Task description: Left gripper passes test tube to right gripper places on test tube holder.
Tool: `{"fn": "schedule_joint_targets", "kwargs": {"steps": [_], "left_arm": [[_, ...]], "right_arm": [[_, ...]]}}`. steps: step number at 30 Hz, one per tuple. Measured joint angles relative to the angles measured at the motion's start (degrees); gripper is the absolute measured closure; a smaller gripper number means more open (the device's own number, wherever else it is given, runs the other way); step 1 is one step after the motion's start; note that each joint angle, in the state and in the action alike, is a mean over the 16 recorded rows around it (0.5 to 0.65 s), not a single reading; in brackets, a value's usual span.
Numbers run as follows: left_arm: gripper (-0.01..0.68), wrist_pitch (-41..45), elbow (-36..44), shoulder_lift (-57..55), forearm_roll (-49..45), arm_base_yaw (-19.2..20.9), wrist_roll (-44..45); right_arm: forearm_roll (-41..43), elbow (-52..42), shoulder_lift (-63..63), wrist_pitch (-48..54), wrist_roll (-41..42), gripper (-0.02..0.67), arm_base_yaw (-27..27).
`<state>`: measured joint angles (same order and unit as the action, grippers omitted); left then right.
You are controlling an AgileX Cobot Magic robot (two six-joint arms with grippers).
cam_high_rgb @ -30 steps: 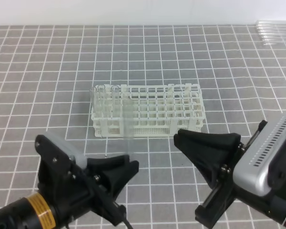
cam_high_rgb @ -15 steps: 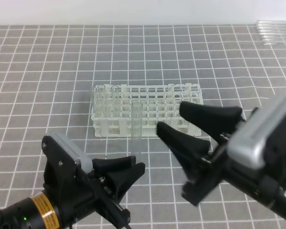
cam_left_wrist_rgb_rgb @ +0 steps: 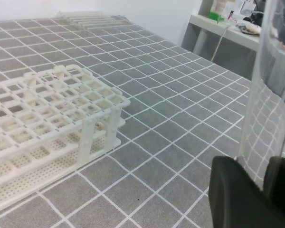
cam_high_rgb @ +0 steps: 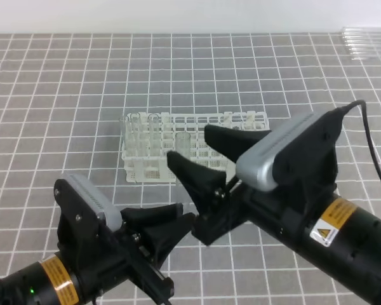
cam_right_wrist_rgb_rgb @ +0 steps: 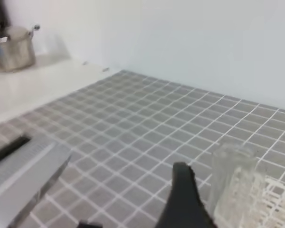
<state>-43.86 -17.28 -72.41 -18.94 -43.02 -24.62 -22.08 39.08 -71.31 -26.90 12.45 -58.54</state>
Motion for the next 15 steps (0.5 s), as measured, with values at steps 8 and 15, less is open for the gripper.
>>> {"fn": "schedule_joint_targets", "kwargs": {"steps": [8, 15], "left_arm": [[0.639, -0.51, 0.01, 0.05, 0.06, 0.01, 0.29], [0.633, -0.7, 0.01, 0.05, 0.02, 0.01, 1.33]], "right_arm": [[0.03, 0.26, -3.64, -4.04, -3.29, 0.211, -0.04], [0.15, 0.39, -5.47, -5.64, -5.33, 0.214, -0.05]]}}
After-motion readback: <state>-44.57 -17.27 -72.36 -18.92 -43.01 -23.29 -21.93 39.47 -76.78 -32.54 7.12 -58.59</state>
